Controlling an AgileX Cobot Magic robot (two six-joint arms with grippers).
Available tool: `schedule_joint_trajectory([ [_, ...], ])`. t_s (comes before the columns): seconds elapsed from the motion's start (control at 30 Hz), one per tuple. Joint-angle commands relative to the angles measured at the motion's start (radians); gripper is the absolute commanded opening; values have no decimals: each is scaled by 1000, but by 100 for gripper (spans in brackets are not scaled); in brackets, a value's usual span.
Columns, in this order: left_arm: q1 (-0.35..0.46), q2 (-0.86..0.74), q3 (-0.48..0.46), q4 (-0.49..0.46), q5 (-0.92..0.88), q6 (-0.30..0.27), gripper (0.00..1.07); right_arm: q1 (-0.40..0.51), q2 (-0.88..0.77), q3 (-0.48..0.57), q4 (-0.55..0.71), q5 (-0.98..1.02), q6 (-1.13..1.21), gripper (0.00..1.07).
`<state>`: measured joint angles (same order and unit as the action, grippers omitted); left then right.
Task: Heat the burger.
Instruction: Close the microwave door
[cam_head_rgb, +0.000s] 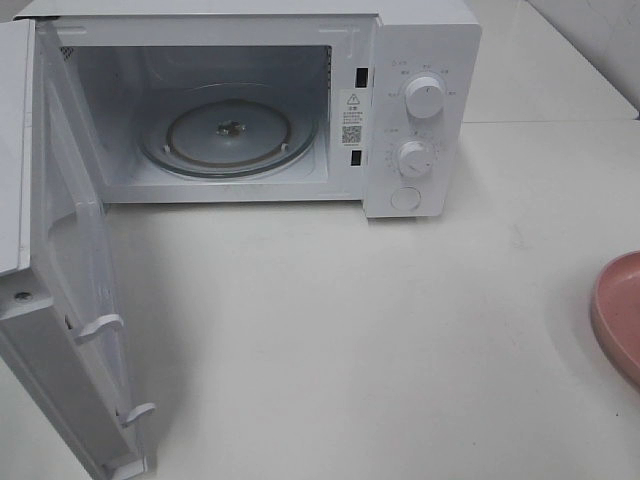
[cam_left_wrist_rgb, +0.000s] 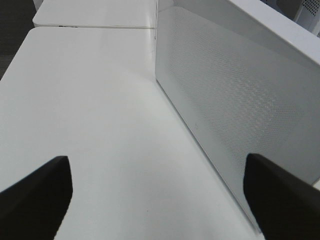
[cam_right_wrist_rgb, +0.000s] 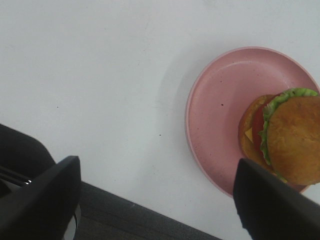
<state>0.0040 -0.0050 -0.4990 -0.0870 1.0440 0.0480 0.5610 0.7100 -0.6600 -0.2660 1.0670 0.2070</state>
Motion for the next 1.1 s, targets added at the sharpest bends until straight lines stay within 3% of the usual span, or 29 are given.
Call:
schedule_joint_trajectory([
  [0.03, -1, -20, 4, -10, -12, -2, 87, -1, -60, 2, 4, 36, -18, 81],
  [0.23, -1, -20, 4, -10, -12, -2, 87, -37, -236, 2, 17, 42, -40, 81],
  [0.5, -1, -20, 4, -10, -12, -2, 87, -212, -441, 4, 86, 38, -84, 81],
  [0.63, -1, -20, 4, -10, -12, -2, 87, -305, -550, 62, 139, 14, -103, 81],
  [0.8, -1, -20, 4, -10, -12, -2, 87, -384, -641, 140, 161, -17, -118, 79],
  [1.1, -1, -20, 4, -10, -12, -2, 87, -482, -739, 148, 171, -33, -135, 76],
])
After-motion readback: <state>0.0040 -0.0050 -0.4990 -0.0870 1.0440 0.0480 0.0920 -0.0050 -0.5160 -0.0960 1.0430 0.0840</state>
